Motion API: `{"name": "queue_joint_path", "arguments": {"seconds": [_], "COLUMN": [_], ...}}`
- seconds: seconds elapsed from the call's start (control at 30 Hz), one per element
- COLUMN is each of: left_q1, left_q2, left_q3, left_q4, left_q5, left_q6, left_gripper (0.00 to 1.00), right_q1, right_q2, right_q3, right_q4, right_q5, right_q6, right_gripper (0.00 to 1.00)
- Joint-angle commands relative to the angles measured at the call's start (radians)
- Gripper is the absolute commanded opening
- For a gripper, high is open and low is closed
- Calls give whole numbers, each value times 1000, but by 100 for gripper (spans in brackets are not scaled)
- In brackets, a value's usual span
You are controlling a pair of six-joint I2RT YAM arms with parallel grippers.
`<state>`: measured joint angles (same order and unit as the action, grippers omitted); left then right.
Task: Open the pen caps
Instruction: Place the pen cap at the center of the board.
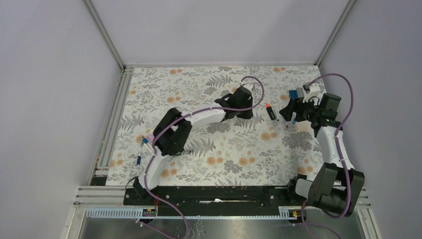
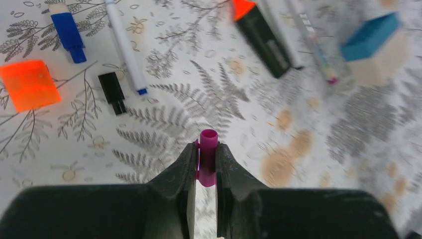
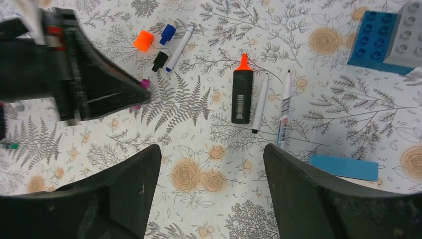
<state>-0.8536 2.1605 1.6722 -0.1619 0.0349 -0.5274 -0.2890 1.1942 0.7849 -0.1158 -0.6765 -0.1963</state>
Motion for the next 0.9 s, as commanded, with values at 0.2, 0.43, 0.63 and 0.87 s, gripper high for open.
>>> {"name": "queue_joint_path", "arguments": {"seconds": [0.2, 0.43, 0.63, 0.87], "left_q1": [-1, -1, 4, 9], "left_q2": [223, 255, 275, 189], "left_q3": [325, 385, 436, 414], "left_q4": [-183, -185, -181, -149], "left_q5": [-178, -179, -163, -167], "left_q6": [51, 72, 84, 117], "left_gripper": [21, 31, 36, 38], "right_q1": [-36, -43, -47, -54], "right_q2": [31, 45, 50, 48], "right_q3": [10, 10, 9, 2], "right_q4": [16, 17, 16, 21], "right_q5": [-98, -101, -108, -139], "right_q6": [34, 32, 34, 23], "right_gripper": [83, 84, 84, 85]}}
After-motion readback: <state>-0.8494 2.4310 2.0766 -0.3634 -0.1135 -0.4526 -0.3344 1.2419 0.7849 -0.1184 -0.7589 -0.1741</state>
